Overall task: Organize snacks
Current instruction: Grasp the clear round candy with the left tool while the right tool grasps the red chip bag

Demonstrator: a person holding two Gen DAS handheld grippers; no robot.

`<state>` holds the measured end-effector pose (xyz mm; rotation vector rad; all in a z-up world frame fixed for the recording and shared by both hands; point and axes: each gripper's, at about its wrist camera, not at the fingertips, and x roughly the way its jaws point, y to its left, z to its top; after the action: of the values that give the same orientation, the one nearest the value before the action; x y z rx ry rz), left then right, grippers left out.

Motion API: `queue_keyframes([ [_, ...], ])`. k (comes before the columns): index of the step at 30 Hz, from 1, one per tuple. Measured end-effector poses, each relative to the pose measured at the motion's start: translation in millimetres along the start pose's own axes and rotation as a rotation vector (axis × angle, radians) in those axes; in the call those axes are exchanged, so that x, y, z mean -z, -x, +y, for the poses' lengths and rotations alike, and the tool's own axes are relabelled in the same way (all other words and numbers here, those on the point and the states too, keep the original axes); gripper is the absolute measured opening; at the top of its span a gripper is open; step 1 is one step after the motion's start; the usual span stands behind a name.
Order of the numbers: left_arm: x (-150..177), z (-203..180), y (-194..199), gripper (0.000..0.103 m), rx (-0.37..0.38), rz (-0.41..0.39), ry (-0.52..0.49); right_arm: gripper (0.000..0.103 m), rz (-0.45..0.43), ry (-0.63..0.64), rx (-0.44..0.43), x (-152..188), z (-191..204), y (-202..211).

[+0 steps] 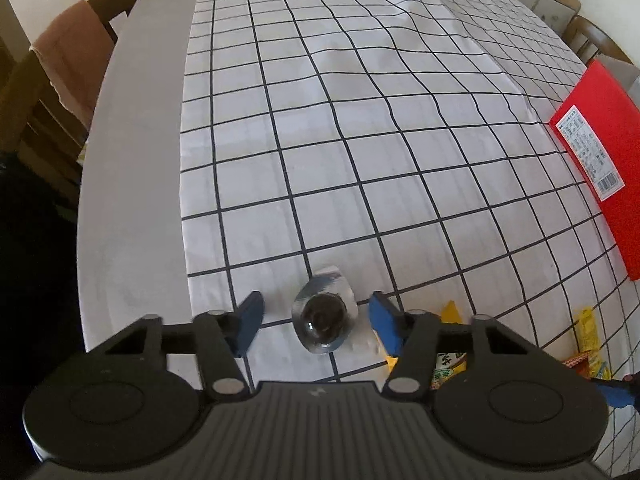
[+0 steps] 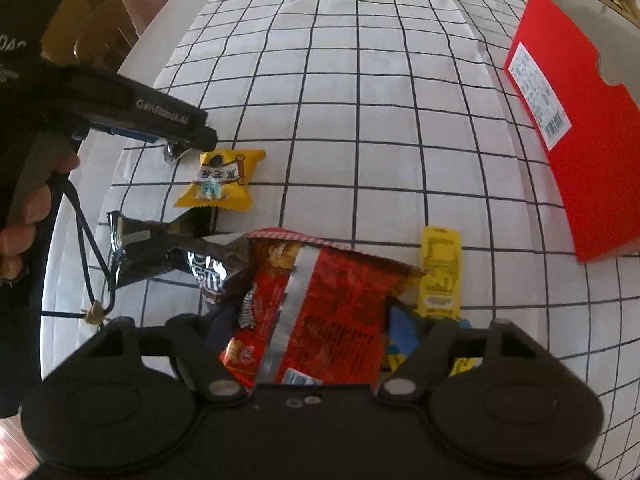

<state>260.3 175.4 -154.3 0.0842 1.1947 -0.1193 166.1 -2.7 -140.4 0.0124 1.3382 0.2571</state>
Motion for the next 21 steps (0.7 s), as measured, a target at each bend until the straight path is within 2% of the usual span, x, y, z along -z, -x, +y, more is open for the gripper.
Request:
queue_keyframes([
  [3,2,1,2,0.035,-0.013,-0.009,-0.003,0.072,-0.006,0.006,-0.001,1,-2,3],
  [21,10,19,21,0.034,-0.005,-0.064,0.104,0.068,-0.045,-0.040,-0.058,10,-13,22],
])
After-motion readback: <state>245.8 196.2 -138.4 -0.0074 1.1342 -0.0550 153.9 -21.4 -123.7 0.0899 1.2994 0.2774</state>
